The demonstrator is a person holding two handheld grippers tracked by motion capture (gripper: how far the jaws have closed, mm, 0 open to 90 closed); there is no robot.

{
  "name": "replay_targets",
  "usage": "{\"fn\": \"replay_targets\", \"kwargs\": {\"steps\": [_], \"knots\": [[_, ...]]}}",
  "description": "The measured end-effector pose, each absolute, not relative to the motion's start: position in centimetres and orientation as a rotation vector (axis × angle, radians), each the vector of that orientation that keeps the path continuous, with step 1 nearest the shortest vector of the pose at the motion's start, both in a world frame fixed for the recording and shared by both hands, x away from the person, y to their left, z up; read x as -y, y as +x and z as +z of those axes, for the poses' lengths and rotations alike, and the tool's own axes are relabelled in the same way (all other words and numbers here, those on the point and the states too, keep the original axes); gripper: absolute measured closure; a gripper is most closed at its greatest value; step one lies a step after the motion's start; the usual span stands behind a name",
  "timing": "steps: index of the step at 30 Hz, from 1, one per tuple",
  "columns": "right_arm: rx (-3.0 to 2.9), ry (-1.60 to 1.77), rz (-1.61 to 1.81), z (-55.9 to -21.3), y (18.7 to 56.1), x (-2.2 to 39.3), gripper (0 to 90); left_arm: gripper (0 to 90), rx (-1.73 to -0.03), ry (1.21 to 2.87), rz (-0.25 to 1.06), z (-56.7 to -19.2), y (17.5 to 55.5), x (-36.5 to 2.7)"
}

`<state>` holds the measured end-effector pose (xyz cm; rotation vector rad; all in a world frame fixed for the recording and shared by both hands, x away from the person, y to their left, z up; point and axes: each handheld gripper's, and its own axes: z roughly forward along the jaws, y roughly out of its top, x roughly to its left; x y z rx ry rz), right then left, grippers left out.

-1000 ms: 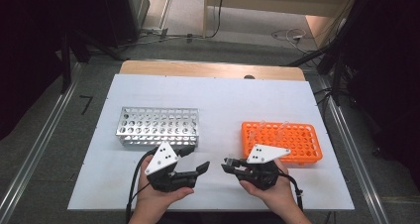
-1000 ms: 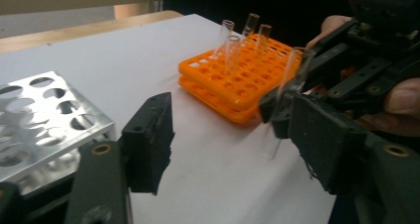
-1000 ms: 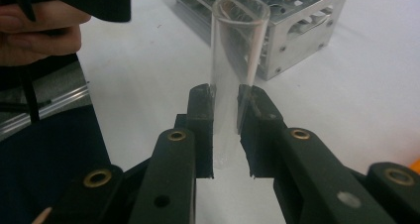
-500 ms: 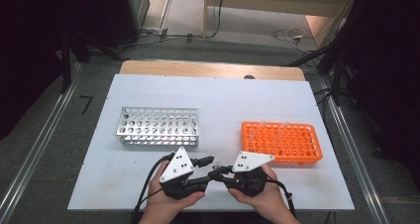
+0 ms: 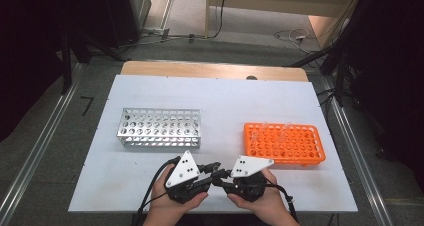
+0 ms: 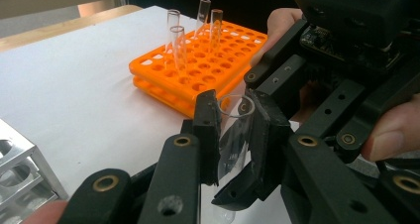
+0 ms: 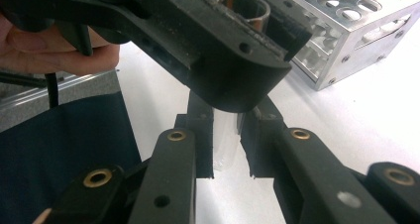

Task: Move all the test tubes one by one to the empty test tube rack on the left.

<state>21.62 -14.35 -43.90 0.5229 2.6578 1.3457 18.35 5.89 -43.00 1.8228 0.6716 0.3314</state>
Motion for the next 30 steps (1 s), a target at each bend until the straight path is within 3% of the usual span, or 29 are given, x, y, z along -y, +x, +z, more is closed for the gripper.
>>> {"fn": "replay_targets", "kwargs": {"steps": [7,12,13,18,20,30], "knots": [[-2.653,0.527,1.364,-44.0,21.8,14.5,70.3,76.4,-0.685,1.825,0.350,-42.9,18.5,-5.9],[-2.629,0.545,1.416,-43.8,22.2,15.4,46.9,76.4,-0.704,1.813,0.355,-42.7,18.9,-6.5],[-2.629,0.545,1.416,-43.8,22.2,15.4,46.9,76.4,-0.704,1.813,0.355,-42.7,18.9,-6.5],[-2.574,0.628,1.430,-43.4,22.8,17.0,7.6,76.4,-0.725,1.806,0.376,-42.3,19.3,-7.2],[-2.570,0.636,1.418,-43.4,22.8,17.3,2.4,76.4,-0.728,1.805,0.384,-42.2,19.6,-7.5],[-2.453,0.740,1.450,-43.1,22.8,22.4,0.0,76.5,-0.777,1.767,0.439,-41.0,21.5,-9.5]]}}
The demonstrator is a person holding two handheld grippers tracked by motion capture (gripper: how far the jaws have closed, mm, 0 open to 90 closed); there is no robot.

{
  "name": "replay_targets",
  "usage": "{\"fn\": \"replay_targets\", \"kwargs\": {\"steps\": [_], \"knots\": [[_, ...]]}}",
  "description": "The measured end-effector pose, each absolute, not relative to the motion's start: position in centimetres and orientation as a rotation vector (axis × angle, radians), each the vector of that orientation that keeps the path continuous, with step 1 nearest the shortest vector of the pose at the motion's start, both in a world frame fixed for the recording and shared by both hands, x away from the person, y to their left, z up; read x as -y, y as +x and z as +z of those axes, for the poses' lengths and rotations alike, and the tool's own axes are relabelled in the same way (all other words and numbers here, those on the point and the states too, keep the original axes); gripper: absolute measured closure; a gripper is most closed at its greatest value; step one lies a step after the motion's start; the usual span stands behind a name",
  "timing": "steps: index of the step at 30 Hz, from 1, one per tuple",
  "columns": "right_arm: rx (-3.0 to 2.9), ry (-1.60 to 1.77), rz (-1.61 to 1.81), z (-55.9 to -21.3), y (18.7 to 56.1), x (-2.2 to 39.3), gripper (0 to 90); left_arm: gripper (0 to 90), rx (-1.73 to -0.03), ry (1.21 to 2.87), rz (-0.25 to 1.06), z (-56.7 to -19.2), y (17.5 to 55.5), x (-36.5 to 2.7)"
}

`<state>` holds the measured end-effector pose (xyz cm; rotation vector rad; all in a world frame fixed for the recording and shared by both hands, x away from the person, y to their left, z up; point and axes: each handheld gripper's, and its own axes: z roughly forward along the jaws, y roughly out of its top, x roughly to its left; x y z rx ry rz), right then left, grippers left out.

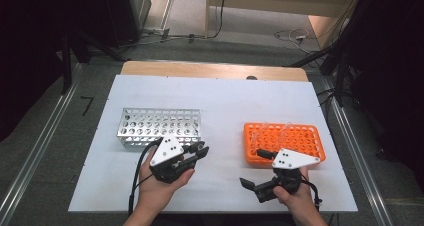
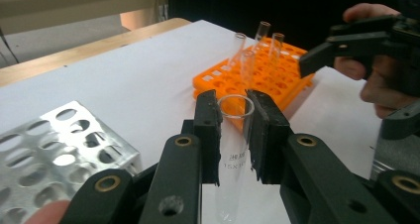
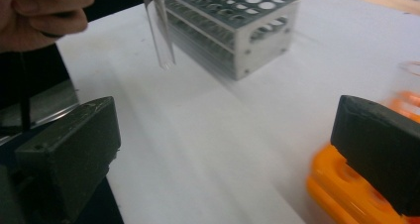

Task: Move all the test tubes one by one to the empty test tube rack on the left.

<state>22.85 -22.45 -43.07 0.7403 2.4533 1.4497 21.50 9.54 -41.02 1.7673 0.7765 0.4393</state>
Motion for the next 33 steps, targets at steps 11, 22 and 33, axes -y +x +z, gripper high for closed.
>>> {"fn": "replay_targets", "kwargs": {"steps": [11,22,33], "knots": [[-2.379,0.844,1.408,-43.1,22.7,27.4,0.0,76.5,-0.833,1.748,0.479,-40.2,24.2,-11.2],[-2.326,0.944,1.386,-44.0,22.9,31.1,0.0,76.6,-0.858,1.731,0.501,-39.3,27.7,-11.7],[-2.299,0.971,1.387,-44.2,23.1,32.0,0.0,76.6,-0.900,1.704,0.502,-39.1,31.3,-12.1]]}}
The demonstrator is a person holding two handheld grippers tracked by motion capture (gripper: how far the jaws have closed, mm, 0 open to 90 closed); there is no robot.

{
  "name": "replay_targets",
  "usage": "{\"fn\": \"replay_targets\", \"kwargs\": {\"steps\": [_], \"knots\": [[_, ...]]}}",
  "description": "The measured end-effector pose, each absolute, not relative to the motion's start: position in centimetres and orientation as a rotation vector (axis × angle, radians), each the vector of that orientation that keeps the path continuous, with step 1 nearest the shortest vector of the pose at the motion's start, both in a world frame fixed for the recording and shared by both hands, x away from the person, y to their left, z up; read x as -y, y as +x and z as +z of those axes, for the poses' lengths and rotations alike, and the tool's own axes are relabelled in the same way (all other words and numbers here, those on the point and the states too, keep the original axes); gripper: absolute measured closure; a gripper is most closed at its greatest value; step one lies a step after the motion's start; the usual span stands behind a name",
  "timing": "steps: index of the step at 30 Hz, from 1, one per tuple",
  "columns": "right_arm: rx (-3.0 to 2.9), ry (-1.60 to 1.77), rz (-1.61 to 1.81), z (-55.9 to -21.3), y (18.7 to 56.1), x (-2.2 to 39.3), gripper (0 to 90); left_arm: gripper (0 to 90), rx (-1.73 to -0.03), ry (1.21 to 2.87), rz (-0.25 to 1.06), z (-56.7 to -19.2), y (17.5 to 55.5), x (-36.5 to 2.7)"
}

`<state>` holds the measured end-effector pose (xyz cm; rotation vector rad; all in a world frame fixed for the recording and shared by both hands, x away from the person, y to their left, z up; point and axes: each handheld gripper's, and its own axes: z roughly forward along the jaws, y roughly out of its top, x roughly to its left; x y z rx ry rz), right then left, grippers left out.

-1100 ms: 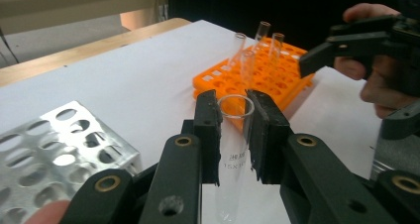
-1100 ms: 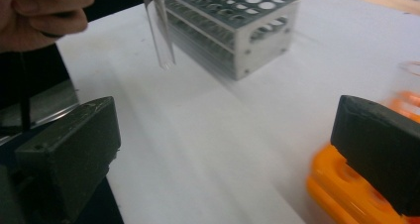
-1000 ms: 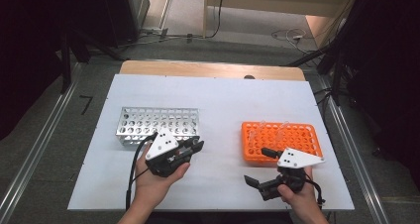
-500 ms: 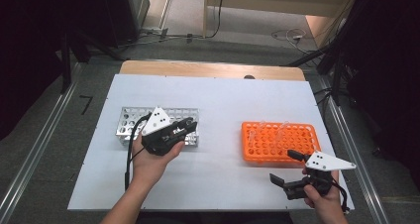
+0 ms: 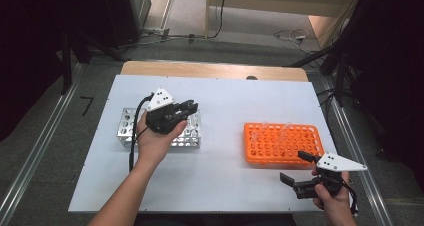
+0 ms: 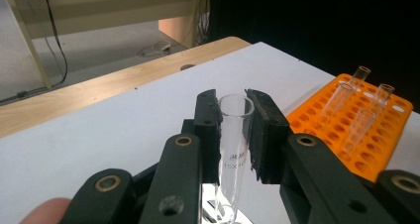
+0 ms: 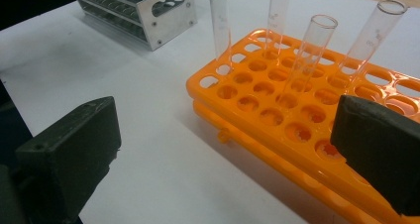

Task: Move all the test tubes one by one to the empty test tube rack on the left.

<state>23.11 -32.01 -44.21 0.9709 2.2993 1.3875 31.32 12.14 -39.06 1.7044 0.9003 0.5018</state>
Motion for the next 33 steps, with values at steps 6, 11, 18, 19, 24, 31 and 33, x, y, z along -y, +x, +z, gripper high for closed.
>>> {"fn": "replay_targets", "kwargs": {"steps": [6,11,18,19,24,31,33], "knots": [[-2.300,0.973,1.390,-44.3,23.2,32.1,0.0,76.6,-0.912,1.704,0.507,-39.2,32.9,-11.8],[-2.305,0.970,1.390,-44.3,23.1,32.1,0.0,76.6,-0.931,1.690,0.516,-39.4,34.2,-11.8],[-2.303,0.967,1.388,-44.3,23.1,32.1,0.0,76.6,-0.956,1.685,0.539,-39.5,35.5,-11.7],[-2.303,0.966,1.391,-44.3,23.1,32.1,0.0,76.6,-0.958,1.687,0.541,-39.6,35.7,-11.7],[-2.298,0.969,1.390,-44.3,23.1,32.2,0.0,76.6,-0.979,1.690,0.549,-40.1,36.4,-11.6],[-2.301,0.967,1.391,-44.3,23.0,32.2,0.0,76.6,-1.000,1.707,0.542,-40.8,37.0,-11.5],[-2.302,0.967,1.392,-44.3,23.0,32.2,0.0,76.6,-1.003,1.719,0.542,-40.9,37.1,-11.3]]}}
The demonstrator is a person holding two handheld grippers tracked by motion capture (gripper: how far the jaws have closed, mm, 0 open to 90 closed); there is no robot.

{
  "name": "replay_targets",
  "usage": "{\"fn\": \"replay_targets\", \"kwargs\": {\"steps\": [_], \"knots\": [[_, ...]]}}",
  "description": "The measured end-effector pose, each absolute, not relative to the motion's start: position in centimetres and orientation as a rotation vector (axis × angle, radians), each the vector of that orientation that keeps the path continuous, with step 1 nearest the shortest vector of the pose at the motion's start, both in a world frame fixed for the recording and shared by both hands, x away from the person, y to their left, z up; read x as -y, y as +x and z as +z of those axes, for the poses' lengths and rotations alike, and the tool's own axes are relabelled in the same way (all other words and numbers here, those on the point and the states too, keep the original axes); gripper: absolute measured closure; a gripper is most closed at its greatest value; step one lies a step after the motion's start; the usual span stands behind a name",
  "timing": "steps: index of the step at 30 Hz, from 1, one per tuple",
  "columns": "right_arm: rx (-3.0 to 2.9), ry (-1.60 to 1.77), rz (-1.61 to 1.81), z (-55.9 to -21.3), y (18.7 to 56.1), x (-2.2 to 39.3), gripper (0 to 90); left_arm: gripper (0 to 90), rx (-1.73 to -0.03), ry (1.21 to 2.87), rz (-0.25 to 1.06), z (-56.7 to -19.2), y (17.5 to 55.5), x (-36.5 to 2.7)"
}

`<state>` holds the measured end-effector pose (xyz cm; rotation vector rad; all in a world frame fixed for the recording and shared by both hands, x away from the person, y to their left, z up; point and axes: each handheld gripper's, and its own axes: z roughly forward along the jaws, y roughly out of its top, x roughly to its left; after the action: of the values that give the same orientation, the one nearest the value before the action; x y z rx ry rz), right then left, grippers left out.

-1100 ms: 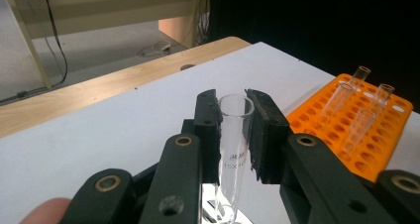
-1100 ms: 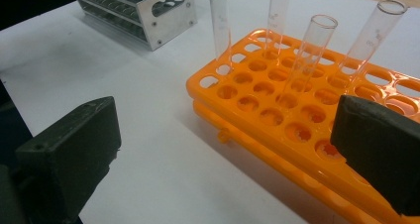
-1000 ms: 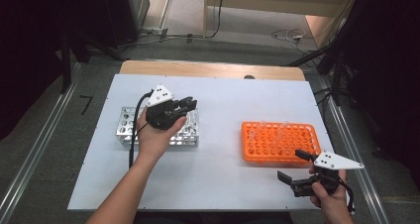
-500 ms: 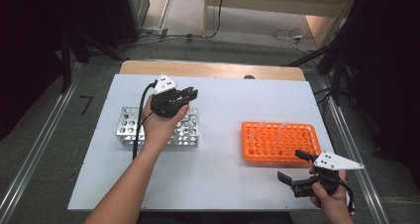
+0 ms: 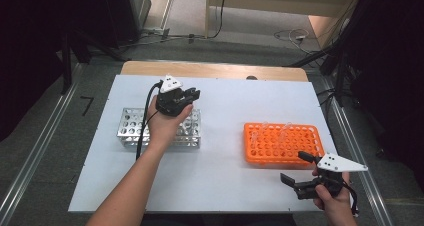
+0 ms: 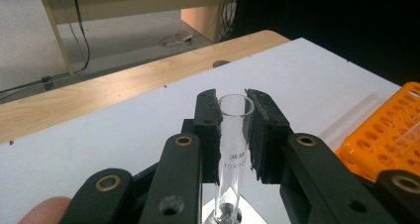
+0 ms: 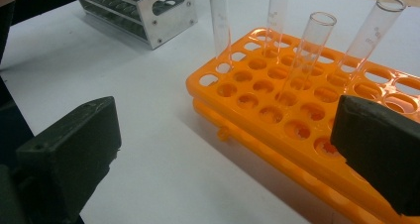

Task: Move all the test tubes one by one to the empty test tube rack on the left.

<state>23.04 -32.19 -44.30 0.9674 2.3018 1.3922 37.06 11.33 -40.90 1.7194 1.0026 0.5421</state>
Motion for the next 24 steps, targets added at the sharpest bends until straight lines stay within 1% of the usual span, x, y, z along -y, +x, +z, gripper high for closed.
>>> {"fn": "replay_targets", "kwargs": {"steps": [24], "knots": [[-2.299,0.967,1.390,-44.3,23.0,32.2,0.0,76.2,-1.067,1.817,0.507,-42.5,36.8,-10.8]]}}
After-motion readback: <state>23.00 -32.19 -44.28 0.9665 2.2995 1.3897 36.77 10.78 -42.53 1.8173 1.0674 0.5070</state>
